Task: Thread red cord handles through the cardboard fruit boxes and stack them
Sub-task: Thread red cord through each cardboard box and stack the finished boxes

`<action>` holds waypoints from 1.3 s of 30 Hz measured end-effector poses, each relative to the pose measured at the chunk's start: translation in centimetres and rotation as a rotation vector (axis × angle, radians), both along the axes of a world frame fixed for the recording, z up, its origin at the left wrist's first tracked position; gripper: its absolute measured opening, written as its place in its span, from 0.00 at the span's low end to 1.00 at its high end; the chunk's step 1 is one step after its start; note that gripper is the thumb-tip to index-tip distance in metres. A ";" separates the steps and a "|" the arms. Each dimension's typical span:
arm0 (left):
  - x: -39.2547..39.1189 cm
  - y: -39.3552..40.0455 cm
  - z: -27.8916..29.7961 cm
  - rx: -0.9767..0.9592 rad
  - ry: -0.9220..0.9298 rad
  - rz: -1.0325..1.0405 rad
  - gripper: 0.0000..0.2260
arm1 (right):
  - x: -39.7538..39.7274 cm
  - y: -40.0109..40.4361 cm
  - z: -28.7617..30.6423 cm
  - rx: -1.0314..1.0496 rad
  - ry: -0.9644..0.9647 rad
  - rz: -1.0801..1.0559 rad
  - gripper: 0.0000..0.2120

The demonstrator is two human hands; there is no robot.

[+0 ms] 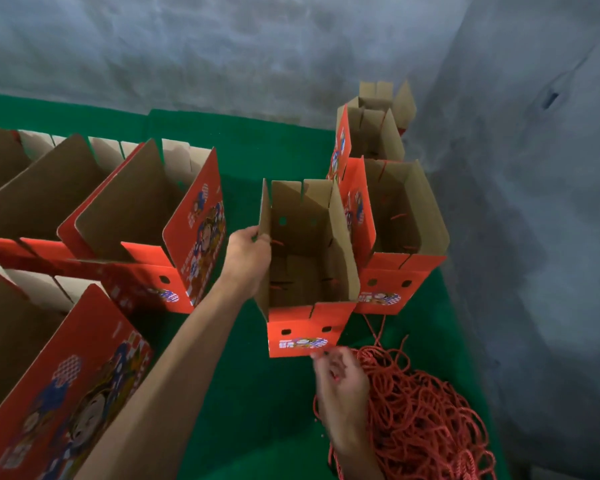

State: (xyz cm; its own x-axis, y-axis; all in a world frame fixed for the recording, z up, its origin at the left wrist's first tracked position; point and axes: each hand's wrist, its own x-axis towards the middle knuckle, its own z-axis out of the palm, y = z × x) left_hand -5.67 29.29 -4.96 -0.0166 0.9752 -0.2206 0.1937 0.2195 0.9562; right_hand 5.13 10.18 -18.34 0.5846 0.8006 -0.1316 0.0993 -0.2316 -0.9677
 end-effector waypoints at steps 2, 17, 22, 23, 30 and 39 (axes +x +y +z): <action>0.4 0.4 0.1 -0.022 -0.103 -0.105 0.12 | -0.2 1.9 0.5 -0.052 -0.040 0.162 0.09; -8.5 -0.3 -0.3 0.642 0.502 -0.155 0.17 | -0.7 16.5 3.3 0.024 -0.209 0.343 0.08; -11.8 1.9 -1.1 0.391 0.985 0.017 0.29 | -3.2 16.4 3.0 0.010 -0.129 0.290 0.07; -12.1 2.5 -1.4 0.322 0.997 0.006 0.26 | -3.6 16.2 2.9 -0.008 -0.101 0.288 0.05; -8.9 2.0 0.7 0.420 0.999 0.017 0.06 | -3.3 14.2 3.2 -0.001 0.047 0.214 0.06; -3.8 -8.0 2.6 0.174 0.935 -0.349 0.07 | 1.2 10.4 3.8 0.124 0.180 0.289 0.06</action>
State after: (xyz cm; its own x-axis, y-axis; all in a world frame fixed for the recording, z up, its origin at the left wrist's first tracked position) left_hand -9.47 21.25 -2.32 0.1819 0.9760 -0.1196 0.9080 -0.1201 0.4013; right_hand 6.35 20.60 -14.50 0.3077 0.9458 -0.1036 -0.0310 -0.0988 -0.9946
